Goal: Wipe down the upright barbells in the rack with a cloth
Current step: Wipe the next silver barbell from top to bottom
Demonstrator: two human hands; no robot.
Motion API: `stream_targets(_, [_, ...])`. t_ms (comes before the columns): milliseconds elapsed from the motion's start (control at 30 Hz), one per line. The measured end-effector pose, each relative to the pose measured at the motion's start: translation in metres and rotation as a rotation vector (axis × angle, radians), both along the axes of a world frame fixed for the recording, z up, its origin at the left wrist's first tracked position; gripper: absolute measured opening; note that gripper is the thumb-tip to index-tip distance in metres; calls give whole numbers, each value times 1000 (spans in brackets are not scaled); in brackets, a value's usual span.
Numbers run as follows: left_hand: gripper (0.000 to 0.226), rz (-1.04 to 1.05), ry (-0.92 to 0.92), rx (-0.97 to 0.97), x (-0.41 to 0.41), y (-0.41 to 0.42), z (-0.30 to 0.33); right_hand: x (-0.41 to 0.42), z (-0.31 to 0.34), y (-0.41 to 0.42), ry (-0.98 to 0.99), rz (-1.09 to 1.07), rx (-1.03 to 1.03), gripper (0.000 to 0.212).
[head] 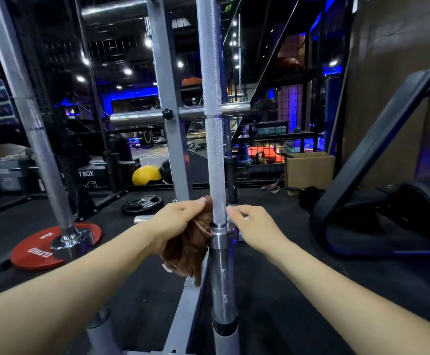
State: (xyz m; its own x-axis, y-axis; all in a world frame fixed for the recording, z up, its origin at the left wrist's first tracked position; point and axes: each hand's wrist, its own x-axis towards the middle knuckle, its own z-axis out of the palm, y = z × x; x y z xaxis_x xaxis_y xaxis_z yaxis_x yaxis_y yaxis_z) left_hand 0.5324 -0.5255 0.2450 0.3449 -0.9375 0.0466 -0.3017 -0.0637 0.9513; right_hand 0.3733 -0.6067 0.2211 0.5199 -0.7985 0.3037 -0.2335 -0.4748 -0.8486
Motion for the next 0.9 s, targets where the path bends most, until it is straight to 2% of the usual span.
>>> stream_targets(67, [27,-83,-130,-1,0,2,1,0,0,-1,6,-6,-5,39])
stream_targets(167, [12,-58,-274,-59,-3,4,-2,2,-1,-2,3,-13,-8,39])
stream_targets(233, [15,-33,-408,-82,-1,2,-3,3,-1,-1,-1,-22,-1,36])
stream_targets(367, [14,15,-808,-38,7,-13,3,1,-3,-4,7,-35,-3,36])
stream_targets(500, [29,-34,-944,85,4,-26,12,0,-4,0,30,-33,-54,37])
stream_targets(567, [24,-103,-902,81,3,-21,15,0,-5,2,50,-28,-102,41])
stream_targets(633, [17,-151,-760,83,5,-13,13,-2,-5,3,58,-25,-137,45])
stream_targets(700, [25,-134,-455,86,5,-4,11,-2,-5,4,48,-24,-153,48])
stream_targets(767, [45,-31,-131,96,2,-3,10,-3,-6,4,43,-23,-165,50])
stream_targets(800, [49,23,-68,99,-1,-4,9,-3,-7,4,38,-18,-170,51])
stream_targets(900, [41,77,-243,57,-6,-13,7,-2,-8,5,37,-16,-184,53])
